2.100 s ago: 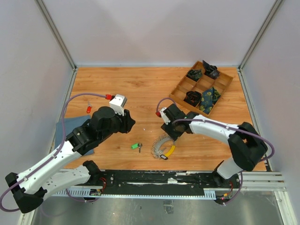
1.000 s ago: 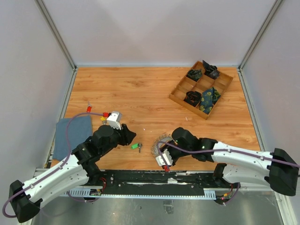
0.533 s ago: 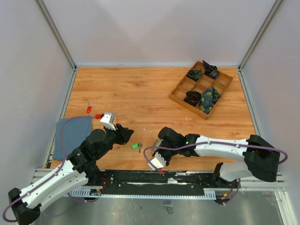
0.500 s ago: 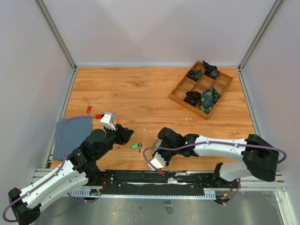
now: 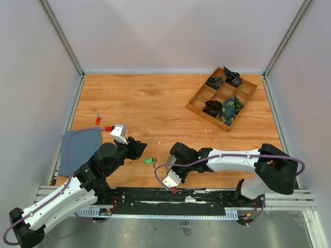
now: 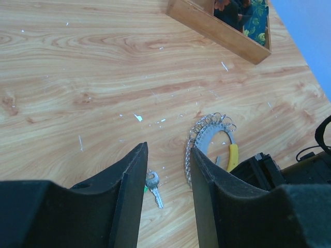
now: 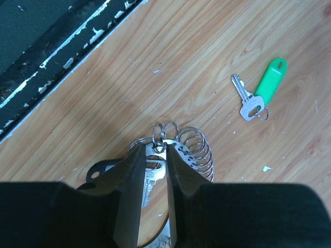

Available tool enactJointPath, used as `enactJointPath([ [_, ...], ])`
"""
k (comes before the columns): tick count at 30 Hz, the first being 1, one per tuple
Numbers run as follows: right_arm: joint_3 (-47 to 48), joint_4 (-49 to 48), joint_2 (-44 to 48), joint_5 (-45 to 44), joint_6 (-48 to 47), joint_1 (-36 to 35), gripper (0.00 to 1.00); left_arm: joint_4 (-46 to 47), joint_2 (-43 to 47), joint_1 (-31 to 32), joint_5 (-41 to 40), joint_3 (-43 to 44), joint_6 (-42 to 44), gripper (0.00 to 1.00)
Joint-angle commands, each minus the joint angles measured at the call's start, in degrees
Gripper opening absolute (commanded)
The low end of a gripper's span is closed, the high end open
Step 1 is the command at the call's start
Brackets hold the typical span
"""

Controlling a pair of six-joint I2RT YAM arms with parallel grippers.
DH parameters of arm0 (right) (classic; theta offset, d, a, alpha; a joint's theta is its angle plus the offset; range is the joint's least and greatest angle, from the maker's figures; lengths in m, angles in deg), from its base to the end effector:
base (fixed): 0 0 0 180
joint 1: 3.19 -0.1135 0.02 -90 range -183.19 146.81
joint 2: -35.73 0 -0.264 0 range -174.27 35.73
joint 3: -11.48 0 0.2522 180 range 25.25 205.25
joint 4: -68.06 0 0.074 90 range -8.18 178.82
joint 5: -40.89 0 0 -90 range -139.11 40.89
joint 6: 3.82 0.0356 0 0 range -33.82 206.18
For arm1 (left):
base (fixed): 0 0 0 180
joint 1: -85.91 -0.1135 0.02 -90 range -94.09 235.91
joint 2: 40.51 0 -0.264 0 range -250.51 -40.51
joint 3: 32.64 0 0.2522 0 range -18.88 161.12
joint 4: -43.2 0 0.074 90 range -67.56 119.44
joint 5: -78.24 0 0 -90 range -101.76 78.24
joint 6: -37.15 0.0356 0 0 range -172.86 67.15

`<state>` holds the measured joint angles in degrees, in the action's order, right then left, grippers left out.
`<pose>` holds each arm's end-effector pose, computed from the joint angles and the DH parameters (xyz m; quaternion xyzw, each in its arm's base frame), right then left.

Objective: Put the keys on the keyring
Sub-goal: Pick up the keyring from the center of the board.

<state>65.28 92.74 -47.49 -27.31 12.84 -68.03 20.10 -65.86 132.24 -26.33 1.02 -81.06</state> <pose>0.1034 0.2512 0.1651 -0.8934 0.2790 0.1570 0.3151 0.1003 -0.0921 0.2353 0.0473 0.7882 -0.2866 0.5425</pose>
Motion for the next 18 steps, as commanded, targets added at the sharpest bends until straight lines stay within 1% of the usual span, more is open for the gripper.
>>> enactJointPath([
  [1, 1.72, 0.20, -1.23, -0.71, -0.76, -0.64, 0.22, 0.57, 0.98, 0.08, -1.42, -0.14, 1.04, 0.44],
  [10, 1.43, -2.77, -1.72, -0.04, 0.70, -0.64, 0.17, 0.99, 0.90, 0.05, -1.67, -0.38, 1.22, 0.44],
  [14, 1.80, -2.83, -1.94, 0.83, 1.85, -0.68, 0.09, 1.08, 0.62, 0.08, -1.69, -0.42, 1.22, 0.44],
  [18, 3.27, -0.87, -2.44, 1.08, 5.52, -0.73, 0.01, 1.06, 0.73, 0.08, -1.70, -0.47, 1.22, 0.44],
])
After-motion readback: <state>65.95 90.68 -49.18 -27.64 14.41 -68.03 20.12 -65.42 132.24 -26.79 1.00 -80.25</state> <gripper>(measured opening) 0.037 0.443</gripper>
